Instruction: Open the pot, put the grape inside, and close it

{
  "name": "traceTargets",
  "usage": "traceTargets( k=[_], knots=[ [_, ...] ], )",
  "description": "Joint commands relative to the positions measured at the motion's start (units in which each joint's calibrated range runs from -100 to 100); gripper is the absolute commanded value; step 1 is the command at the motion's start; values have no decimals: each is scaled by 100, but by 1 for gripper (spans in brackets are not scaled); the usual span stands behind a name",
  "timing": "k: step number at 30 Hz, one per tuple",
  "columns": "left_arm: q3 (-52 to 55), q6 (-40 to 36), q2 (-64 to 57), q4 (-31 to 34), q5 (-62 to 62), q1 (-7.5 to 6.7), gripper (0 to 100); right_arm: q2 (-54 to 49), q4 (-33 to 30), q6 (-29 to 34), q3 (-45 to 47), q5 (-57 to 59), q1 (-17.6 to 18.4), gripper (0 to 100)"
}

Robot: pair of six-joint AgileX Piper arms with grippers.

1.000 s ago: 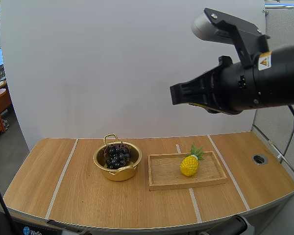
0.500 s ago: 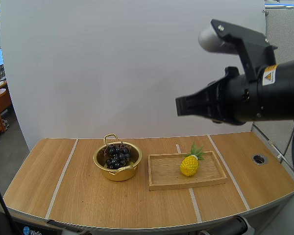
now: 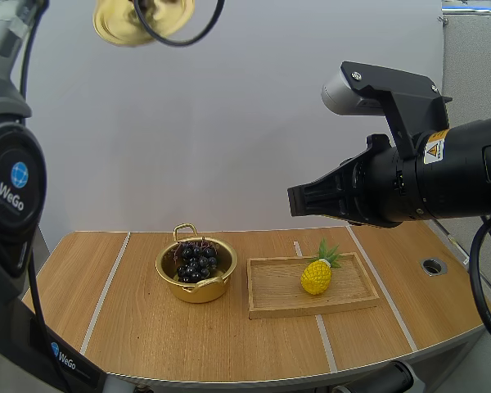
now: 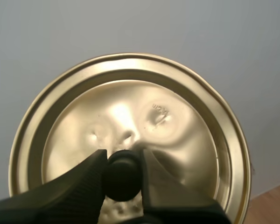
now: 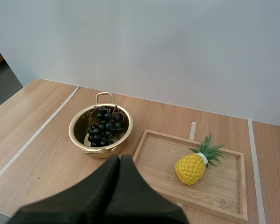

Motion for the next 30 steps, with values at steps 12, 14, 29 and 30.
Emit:
traceTargets(
  k=[12, 14, 29, 30],
  knots=[
    [2230, 600, 636, -958, 0, -10, 0, -49, -74, -5, -5, 0, -69, 0],
    [2458, 682, 704, -958, 0, -10, 0, -49, -89, -5, -5, 0, -68, 0],
    [4484, 1212, 1349, -1094, 0, -10, 0, -49, -129, -5, -5, 0, -68, 0],
    [4594, 1249, 1378, -1124, 0, -10, 0, -49, -129, -5, -5, 0, -68, 0]
  ],
)
